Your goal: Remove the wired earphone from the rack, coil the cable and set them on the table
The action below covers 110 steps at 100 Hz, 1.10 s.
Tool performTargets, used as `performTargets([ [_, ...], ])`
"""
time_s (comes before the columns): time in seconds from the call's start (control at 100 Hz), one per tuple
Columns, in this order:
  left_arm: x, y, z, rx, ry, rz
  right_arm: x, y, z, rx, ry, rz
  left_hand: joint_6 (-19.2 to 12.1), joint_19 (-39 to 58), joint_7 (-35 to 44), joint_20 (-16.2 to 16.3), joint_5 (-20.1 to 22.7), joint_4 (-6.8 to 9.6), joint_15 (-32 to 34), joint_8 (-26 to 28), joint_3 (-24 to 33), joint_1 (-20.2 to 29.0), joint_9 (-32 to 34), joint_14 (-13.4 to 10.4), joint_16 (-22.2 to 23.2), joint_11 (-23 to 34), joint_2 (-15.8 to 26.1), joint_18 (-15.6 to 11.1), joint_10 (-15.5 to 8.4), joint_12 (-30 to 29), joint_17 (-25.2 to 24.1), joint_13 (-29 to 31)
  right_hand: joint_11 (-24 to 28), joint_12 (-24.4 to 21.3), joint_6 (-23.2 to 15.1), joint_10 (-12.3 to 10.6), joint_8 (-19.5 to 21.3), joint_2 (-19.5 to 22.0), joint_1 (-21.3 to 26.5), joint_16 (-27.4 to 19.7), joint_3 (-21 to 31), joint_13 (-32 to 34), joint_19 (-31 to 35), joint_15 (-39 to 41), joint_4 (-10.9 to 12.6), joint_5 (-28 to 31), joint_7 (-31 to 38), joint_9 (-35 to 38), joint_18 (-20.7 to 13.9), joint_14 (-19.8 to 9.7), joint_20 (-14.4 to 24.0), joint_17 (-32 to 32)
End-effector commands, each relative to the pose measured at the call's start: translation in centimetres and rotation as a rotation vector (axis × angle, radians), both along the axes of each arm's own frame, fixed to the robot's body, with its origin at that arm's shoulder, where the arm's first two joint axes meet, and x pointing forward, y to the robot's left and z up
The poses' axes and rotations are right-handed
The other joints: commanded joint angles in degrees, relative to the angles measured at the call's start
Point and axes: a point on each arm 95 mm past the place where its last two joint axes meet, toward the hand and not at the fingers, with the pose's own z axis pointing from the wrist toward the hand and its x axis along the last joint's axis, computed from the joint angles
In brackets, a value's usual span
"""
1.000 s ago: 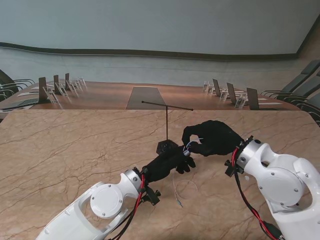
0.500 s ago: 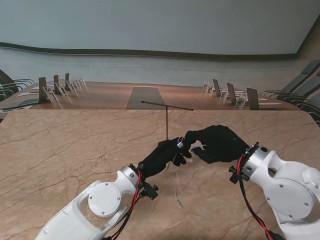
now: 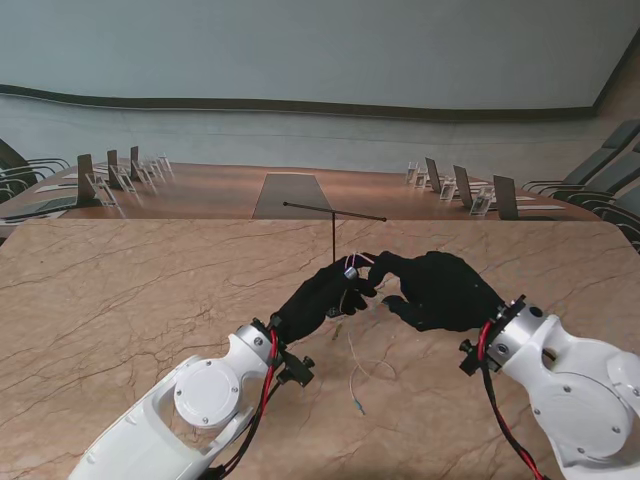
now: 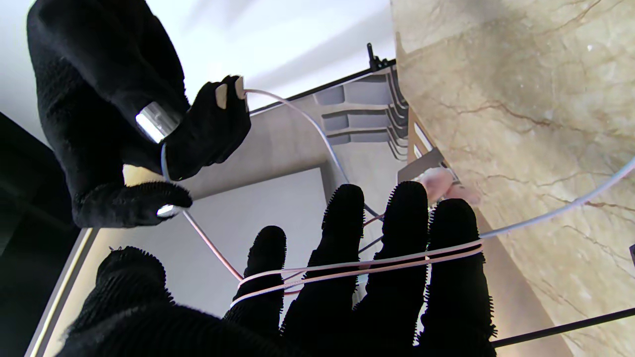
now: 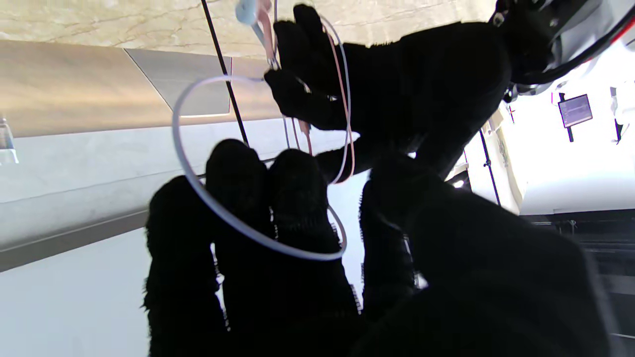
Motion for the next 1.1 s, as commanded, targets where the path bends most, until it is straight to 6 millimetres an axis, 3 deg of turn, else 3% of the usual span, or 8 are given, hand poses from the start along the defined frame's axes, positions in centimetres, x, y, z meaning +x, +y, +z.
performTargets([
  [0.0,0.0,-0.2,0.4,-0.014,-0.005,0.003,-0.4,0.2,-1.0,-0.005,0.031,0.018,-1.5,0.2,-1.2,0.5,-1.9,0.07,-0.5,-0.7,-0.7,-1.5,-0.6,0.1,0.5,-1.3,0.0,1.3,-0.9,-0.6,-0.5,-0.8,-0.9,-2.8,-4.6,3.2,2.3,-1.3,2.8,-0.6,1.8,-1.2,-2.0,-1.2,-2.1,1.9,4.5,-2.0,-4.2,0.9,-1.4,-2.9],
  [0.1,0.1,-0.2,0.5,-0.02,-0.006,0.007,-0.8,0.4,-1.6,-0.019,0.071,0.057,-1.7,-0.1,-1.1,0.4,-2.0,0.07,-0.8,-0.9,-0.7,-1.4,-0.9,0.2,0.4,-1.5,0.0,1.2,-0.9,-0.7,-0.8,-1.1,-2.2,-5.5,-11.3,3.4,8.9,-2.5,3.1,-0.7,4.7,-5.1,-3.9,-3.4,-1.4,6.3,5.6,-5.1,-6.1,0.0,-1.4,-6.3],
  [0.23,0.1,-0.2,0.6,-0.023,-0.011,0.008,-1.0,0.5,-2.3,-0.086,0.092,0.093,-1.6,0.2,-1.0,0.5,-2.0,0.07,-0.7,-1.0,-0.7,-1.4,-0.8,0.1,0.5,-1.5,0.0,1.2,-1.0,-0.8,-0.5,-0.9,-2.2,-5.9,-13.2,3.7,12.5,-4.0,3.4,-0.3,8.2,-9.2,-6.0,-4.2,-0.2,15.0,2.9,-8.5,-8.6,-1.4,-1.0,-9.9],
  [0.42,0.1,-0.1,0.9,-0.03,-0.025,0.011,-0.8,0.8,-3.8,-0.103,0.145,0.11,-1.6,1.2,-0.9,0.9,-2.0,0.05,-0.5,-1.1,-0.8,-1.6,-0.8,0.2,0.7,-1.5,0.1,1.4,-1.0,-0.9,0.0,-0.7,-2.9,-6.4,-13.4,3.5,11.5,-3.5,2.6,-0.2,7.1,-10.0,-6.6,-4.1,-0.1,18.9,-0.2,-7.1,-10.0,-2.0,0.1,-11.7],
  [0.99,0.2,-0.1,1.3,-0.057,-0.043,0.006,0.1,3.0,-8.5,-0.132,0.274,0.108,-1.5,-0.7,-1.0,-0.1,-2.5,0.04,-3.7,-1.4,-0.8,-1.5,-1.5,-1.2,-1.3,-3.5,0.0,-0.6,-1.1,-2.9,-0.7,-1.7,-3.3,-6.6,-12.7,3.3,10.5,-2.3,2.5,-0.3,5.0,-9.9,-5.8,-2.9,0.5,19.1,-1.3,-5.5,-10.7,-1.9,1.5,-12.3],
  [1.09,0.1,-0.1,1.3,-0.062,-0.041,0.0,0.4,3.5,-9.4,-0.127,0.301,0.1,-1.4,-1.7,-1.0,-0.6,-2.5,0.04,-4.5,-1.4,-0.8,-1.5,-1.7,-1.5,-2.1,-4.0,0.0,-0.8,0.1,-3.6,-0.8,-1.9,-3.4,-6.8,-12.2,3.4,10.4,-2.3,2.6,-0.3,5.1,-10.0,-5.7,-2.9,0.5,18.8,-1.3,-5.7,-10.6,-1.8,1.6,-12.3],
])
